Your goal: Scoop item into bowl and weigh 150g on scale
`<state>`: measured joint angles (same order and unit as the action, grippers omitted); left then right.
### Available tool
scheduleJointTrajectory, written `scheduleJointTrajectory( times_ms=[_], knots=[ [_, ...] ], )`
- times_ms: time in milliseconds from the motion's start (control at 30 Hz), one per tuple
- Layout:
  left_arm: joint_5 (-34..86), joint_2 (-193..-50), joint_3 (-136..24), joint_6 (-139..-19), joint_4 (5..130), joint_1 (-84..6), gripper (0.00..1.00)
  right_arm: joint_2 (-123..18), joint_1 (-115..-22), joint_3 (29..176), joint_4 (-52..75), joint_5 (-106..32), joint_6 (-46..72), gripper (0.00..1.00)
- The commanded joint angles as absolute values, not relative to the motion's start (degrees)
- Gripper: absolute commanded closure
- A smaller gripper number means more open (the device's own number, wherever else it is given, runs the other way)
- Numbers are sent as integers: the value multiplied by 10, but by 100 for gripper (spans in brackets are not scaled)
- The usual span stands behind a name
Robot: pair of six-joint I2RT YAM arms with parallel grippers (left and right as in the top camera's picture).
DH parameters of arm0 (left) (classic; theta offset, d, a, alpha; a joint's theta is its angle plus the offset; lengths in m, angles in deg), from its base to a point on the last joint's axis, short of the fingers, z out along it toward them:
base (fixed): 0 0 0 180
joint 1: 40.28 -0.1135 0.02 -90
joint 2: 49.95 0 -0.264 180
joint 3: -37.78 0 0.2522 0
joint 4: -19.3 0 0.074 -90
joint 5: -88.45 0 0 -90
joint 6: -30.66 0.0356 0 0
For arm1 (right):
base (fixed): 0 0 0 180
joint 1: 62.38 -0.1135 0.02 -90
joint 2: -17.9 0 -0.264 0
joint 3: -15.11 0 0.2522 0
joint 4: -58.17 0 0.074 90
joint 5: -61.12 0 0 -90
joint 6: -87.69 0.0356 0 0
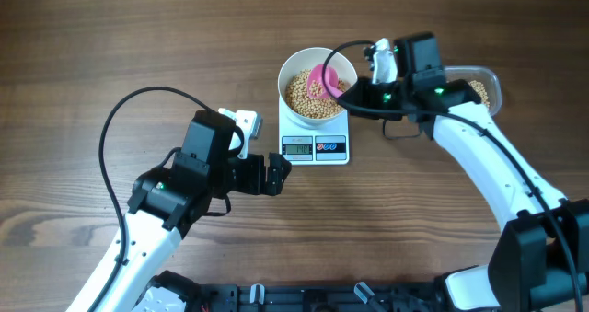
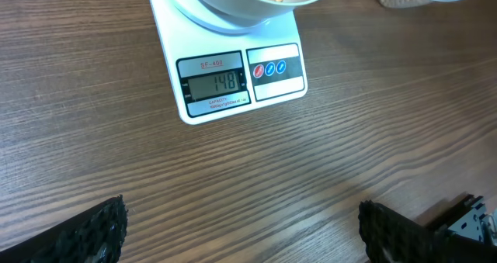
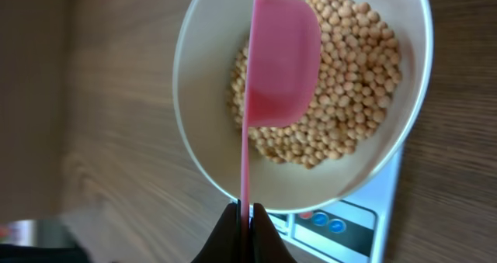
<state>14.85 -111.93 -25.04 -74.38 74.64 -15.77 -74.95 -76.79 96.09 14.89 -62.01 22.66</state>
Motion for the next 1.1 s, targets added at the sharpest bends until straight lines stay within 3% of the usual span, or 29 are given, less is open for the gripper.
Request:
scheduleJointTrajectory(
  times_ms=[0,433,700,1067],
  knots=[
    [154,-1121,-256,-732,745,-161,0,-755,-738,970,173,-738,269,96],
    [154,-1121,-256,-732,745,-161,0,-755,-653,970,239,-869,309,96],
    [154,-1121,-256,-732,745,-161,0,-755,-642,970,309,-868,360,96],
    [154,-1121,-256,-732,745,-161,0,-725,-483,971,343,-895,411,96]
  ],
)
